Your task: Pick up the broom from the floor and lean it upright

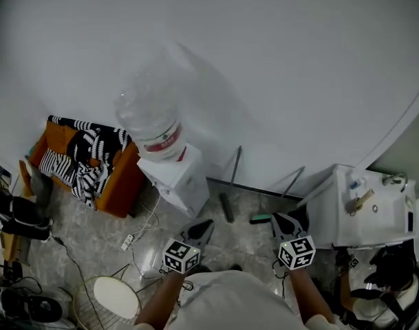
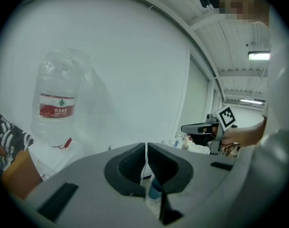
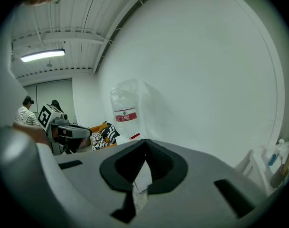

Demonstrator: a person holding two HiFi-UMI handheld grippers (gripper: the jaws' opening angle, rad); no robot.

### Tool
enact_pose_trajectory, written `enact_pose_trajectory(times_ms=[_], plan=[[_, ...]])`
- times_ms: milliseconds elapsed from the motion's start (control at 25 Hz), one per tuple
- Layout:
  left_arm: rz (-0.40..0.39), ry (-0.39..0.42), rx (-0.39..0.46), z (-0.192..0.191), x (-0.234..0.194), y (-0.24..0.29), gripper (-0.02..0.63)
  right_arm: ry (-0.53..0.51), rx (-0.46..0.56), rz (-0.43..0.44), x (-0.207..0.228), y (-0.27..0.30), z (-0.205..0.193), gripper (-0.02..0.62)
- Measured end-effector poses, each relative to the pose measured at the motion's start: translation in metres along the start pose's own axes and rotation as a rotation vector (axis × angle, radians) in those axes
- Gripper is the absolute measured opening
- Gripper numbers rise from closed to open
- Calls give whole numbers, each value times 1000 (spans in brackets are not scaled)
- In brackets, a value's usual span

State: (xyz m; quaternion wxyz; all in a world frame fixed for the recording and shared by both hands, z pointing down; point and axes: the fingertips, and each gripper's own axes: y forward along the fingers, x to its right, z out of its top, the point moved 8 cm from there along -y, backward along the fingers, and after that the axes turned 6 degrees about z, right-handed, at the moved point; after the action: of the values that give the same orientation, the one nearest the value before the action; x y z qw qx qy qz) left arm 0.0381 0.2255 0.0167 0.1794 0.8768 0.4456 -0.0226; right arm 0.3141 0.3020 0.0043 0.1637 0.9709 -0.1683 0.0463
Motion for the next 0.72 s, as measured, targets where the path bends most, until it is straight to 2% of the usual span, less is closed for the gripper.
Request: enact_pose_trajectory(times_ms=[400,720], plan=[[-22,15,-6,3,-36,-33,15,-41,44,-33,-42,7,12,-2],[-27,5,0,0,-42,-46,15,-35,51,-31,-58,11,13,-2]])
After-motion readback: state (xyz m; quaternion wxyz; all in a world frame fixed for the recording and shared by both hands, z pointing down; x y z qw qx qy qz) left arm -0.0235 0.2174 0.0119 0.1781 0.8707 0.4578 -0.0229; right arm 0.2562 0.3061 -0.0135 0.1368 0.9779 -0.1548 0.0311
